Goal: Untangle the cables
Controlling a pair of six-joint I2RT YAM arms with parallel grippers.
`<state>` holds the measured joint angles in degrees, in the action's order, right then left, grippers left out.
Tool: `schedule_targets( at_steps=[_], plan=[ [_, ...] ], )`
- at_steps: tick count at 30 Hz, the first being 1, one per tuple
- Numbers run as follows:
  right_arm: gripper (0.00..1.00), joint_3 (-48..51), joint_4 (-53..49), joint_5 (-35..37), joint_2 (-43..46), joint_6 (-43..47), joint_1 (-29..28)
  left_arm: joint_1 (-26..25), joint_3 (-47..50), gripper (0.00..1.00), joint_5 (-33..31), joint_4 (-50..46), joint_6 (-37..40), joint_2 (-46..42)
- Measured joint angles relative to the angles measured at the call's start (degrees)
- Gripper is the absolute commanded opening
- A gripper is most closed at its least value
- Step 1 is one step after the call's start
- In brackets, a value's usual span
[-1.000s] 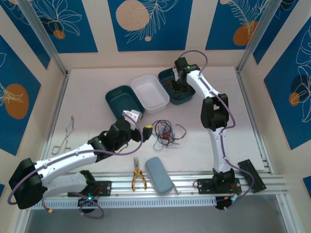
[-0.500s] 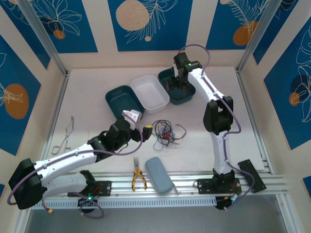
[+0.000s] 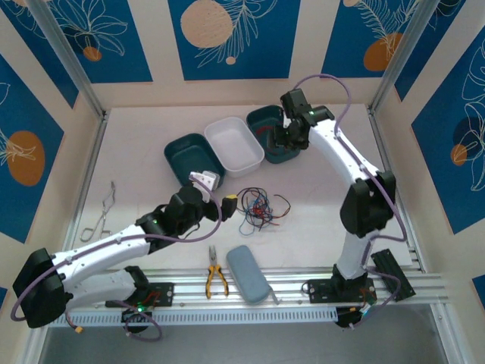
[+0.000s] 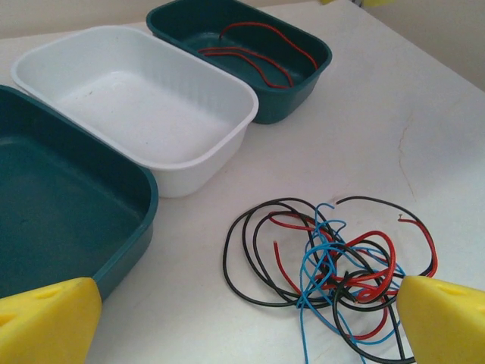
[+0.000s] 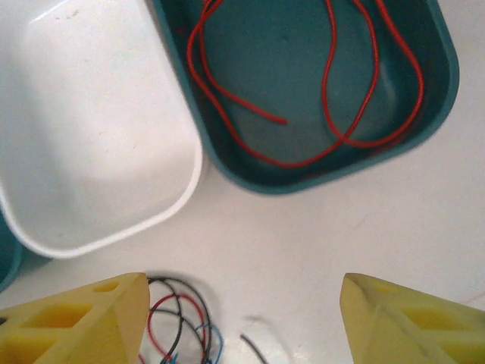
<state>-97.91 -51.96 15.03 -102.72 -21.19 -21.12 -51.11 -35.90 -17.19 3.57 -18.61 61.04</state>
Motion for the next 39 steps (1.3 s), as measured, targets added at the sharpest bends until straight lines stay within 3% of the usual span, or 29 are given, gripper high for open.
schedule_targets(
  at_steps=[9,17,24,30,39],
  plan=[
    [0.65,19.58,4.42,-3.34,17.55,-7.1,-1.33,0.48,-2.91,1.0,0.87,-1.09,-2.84,6.14],
    [0.59,28.89,4.81,-4.68,24.94,-14.75,-5.62,1.81,-7.48,1.0,2.56,-2.86,-8.22,14.03],
    [0.54,30.23,4.72,-3.85,24.33,-24.41,-17.59,4.63,-8.2,1.0,2.78,-5.77,-15.67,18.36],
    [0.55,30.14,4.9,-2.95,18.01,-30.67,-25.35,5.35,-8.2,1.0,3.23,-6.01,-18.8,18.67],
    [0.51,28.11,4.85,0.7,11.61,-33.81,-27.19,5.79,-8.2,1.0,3.65,-5.99,-20.11,18.64]
  ],
)
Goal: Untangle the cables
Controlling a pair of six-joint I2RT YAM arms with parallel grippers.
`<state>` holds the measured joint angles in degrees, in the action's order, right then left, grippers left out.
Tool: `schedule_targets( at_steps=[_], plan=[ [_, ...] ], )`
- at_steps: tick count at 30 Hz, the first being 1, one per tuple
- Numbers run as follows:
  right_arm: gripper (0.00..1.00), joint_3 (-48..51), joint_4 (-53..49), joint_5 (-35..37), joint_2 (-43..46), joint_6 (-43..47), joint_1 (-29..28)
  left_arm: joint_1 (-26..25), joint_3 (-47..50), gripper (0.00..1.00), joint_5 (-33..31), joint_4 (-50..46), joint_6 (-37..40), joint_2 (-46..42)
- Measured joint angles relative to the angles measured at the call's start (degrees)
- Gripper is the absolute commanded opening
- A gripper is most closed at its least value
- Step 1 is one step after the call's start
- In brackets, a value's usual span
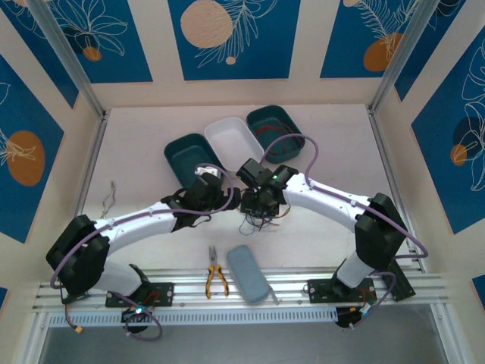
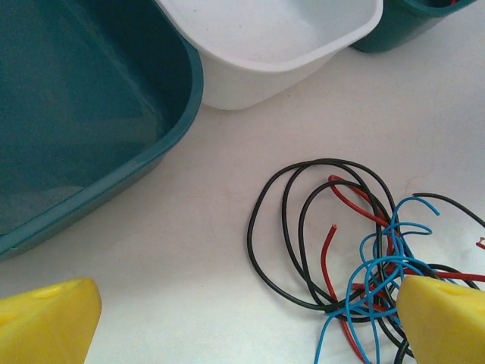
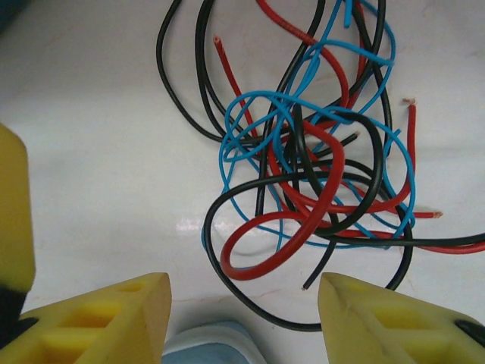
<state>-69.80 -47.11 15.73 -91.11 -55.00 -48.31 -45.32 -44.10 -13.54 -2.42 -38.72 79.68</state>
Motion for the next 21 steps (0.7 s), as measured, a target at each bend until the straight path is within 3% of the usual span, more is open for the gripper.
schedule_targets(
  at_steps=[15,19,21],
  plan=[
    [0.41,0.02,4.48,2.56,-1.31,-0.59,2.12,0.0,0.55,1.0,-0.04,-0.02,-0.02,-0.11],
    [0.34,0.2,5.86,2.54,-1.88,-0.59,2.6,0.0,0.66,1.0,-0.04,-0.04,-0.02,-0.17],
    [0.25,0.22,6.23,2.54,-1.88,-0.46,2.78,0.02,0.9,1.0,-0.07,-0.07,-0.02,-0.46]
  ],
)
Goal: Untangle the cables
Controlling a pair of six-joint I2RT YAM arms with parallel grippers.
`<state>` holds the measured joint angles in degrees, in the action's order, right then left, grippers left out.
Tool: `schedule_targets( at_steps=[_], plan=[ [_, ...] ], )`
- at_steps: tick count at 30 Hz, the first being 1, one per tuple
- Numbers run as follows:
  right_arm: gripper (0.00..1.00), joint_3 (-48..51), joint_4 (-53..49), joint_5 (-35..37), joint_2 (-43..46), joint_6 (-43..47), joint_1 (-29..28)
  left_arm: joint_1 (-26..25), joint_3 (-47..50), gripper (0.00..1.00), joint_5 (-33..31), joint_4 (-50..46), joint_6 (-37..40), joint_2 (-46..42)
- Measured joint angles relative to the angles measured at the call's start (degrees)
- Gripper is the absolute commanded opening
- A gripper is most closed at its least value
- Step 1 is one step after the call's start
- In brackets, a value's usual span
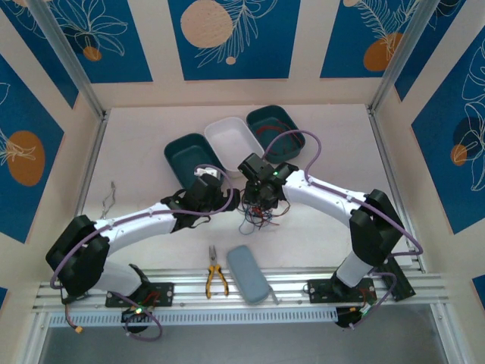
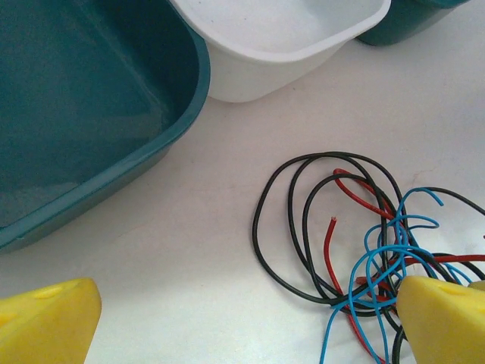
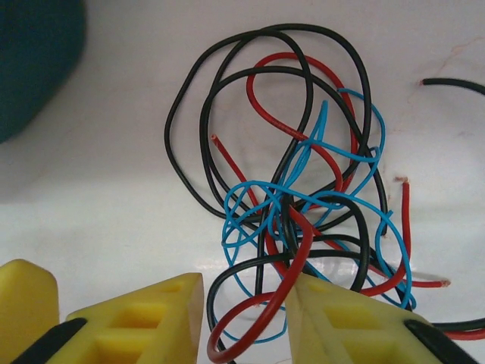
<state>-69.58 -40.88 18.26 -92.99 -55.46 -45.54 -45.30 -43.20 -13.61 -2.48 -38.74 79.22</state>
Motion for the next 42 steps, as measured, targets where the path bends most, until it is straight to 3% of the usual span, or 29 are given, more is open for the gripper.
schedule_targets(
  at_steps=[3,8,21,30,36,42],
  plan=[
    [0.09,0.39,0.72,-0.02,0.04,0.42,0.26,0.02,0.15,1.0,-0.17,-0.13,0.0,-0.5],
    [0.0,1.11,1.05,0.04,0.57,1.81,0.35,0.02,0.52,1.0,-0.48,-0.11,0.0,-1.16],
    [0.0,1.77,2.99,2.47,7.63,7.67,-2.25,0.02,3.45,1.0,-0.17,3.02,1.44,-4.26],
    [0.0,1.77,3.39,4.81,12.87,12.68,-3.85,0.04,6.51,1.0,5.42,12.0,4.9,-5.7],
    [0.0,1.77,4.09,4.87,17.4,15.43,-3.96,0.07,8.0,0.88,10.69,18.36,8.09,-5.73],
    [0.0,1.77,4.09,4.76,20.98,17.11,-3.96,0.07,8.13,0.82,15.23,23.54,10.21,-5.49]
  ],
)
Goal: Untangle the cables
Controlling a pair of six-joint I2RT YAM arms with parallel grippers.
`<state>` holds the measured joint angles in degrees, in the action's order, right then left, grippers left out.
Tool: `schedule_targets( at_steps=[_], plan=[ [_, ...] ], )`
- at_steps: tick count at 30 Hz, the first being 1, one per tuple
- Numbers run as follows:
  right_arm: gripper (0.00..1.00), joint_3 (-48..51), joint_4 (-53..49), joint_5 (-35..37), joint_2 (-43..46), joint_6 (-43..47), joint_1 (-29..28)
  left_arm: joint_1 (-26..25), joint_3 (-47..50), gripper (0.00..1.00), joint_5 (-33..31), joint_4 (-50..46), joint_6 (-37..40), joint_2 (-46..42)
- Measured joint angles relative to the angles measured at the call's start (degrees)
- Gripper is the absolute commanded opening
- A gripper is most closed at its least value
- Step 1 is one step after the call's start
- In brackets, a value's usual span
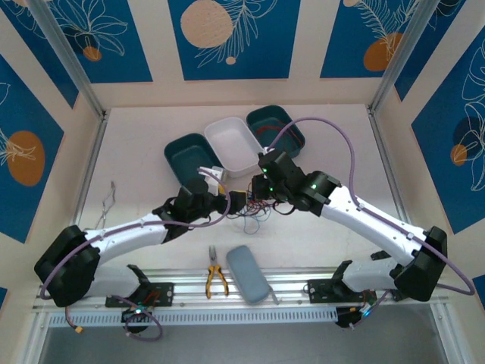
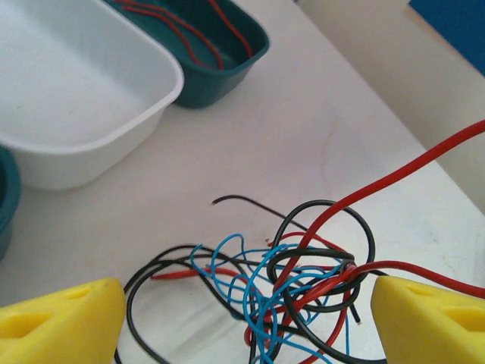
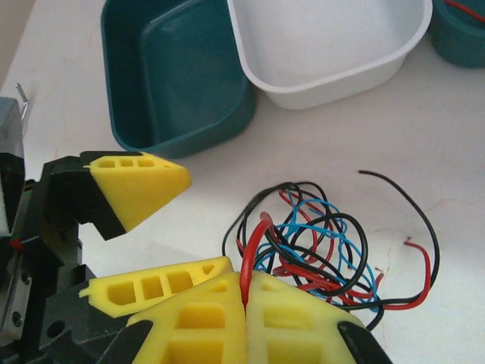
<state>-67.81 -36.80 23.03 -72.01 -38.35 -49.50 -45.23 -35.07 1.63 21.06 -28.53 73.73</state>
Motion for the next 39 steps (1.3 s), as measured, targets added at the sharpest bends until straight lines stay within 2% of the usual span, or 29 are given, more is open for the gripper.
schedule_targets(
  at_steps=[8,23,30,39],
  plan=[
    [0.0,0.39,0.31,-0.37,1.31,0.42,0.02,0.02,-0.07,0.73,3.3,3.48,0.63,3.72],
    [0.0,2.23,2.14,-3.34,1.92,0.37,1.55,0.0,-2.97,0.72,5.66,10.03,-0.28,11.91],
    [0.0,2.23,2.71,-3.82,2.56,0.39,1.9,0.0,-4.46,0.63,5.88,9.99,-1.68,16.94],
    [0.0,2.23,2.62,-3.91,3.65,0.59,2.95,0.0,-4.76,0.62,7.63,9.6,-2.95,20.44]
  ],
)
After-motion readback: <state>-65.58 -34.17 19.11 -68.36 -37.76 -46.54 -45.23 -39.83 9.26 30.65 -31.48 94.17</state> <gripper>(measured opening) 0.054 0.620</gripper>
